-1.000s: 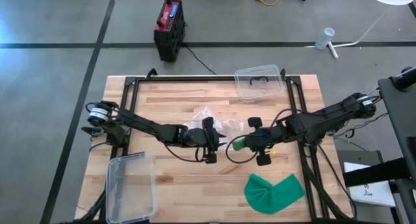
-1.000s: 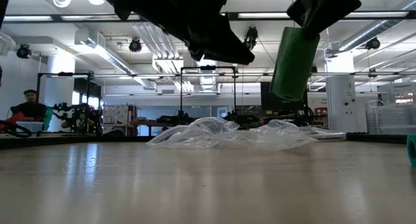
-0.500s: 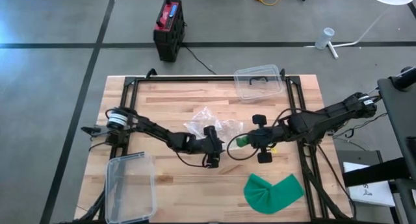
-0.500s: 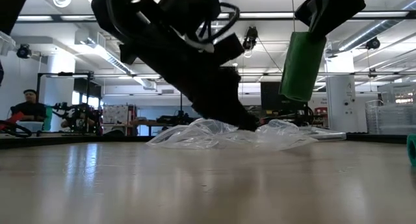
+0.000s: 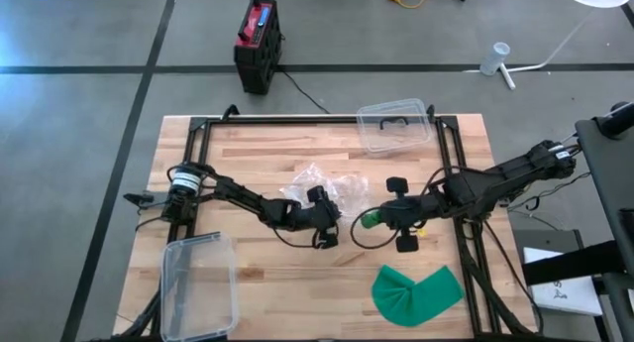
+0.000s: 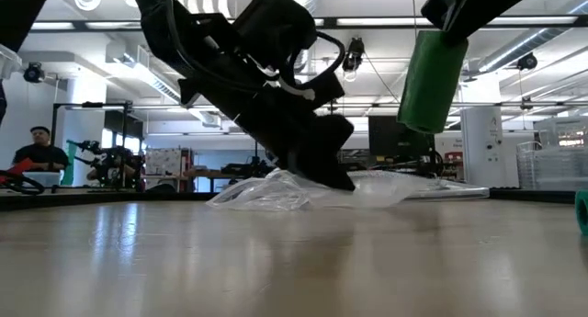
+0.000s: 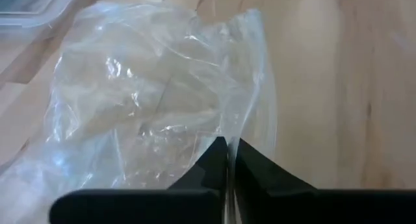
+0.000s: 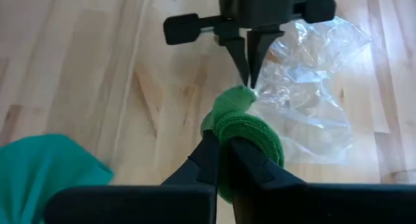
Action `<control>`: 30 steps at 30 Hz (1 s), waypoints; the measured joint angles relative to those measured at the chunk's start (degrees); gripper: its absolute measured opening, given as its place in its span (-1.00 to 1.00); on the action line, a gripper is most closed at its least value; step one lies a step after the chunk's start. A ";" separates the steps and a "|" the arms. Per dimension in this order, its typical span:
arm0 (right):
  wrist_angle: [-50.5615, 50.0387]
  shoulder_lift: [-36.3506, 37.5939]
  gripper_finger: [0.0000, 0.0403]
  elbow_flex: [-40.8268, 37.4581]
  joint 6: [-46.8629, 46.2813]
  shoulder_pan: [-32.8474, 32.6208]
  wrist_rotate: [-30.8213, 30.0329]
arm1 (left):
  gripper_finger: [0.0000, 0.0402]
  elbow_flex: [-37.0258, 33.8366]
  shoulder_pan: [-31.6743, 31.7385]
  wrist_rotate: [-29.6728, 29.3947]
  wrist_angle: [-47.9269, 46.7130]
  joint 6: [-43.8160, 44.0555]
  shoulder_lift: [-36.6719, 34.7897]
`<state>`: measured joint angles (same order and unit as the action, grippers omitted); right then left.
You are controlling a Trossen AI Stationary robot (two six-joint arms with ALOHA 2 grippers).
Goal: Roll bandage
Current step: Put the green bandage into the transparent zip bag
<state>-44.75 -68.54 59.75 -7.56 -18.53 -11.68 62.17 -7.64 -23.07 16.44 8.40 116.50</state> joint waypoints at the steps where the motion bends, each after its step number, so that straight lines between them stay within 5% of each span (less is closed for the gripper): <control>1: 0.02 0.12 -0.96 0.02 -0.36 -0.47 -0.23 | -0.95 0.00 0.07 -0.01 0.23 0.49 -0.08; 9: -0.08 0.47 -0.96 -0.16 -2.44 -3.87 -13.35 | -0.99 1.85 1.71 3.89 7.99 15.08 -1.49; 15: 0.00 0.45 -0.96 -0.25 1.35 -5.48 -25.63 | -1.00 9.91 2.23 7.03 0.28 18.28 -1.91; 23: 0.03 0.96 -0.96 -0.31 3.04 -9.74 -26.12 | -1.00 19.43 3.29 5.99 -16.58 19.76 -2.15; 30: -0.53 1.65 -0.96 -0.31 1.72 -13.49 -27.37 | -1.00 20.28 5.48 10.37 -17.49 22.13 -2.94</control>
<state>-45.29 -66.89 59.44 -5.83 -32.01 -39.05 82.46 -2.17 -12.70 -1.05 30.53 113.56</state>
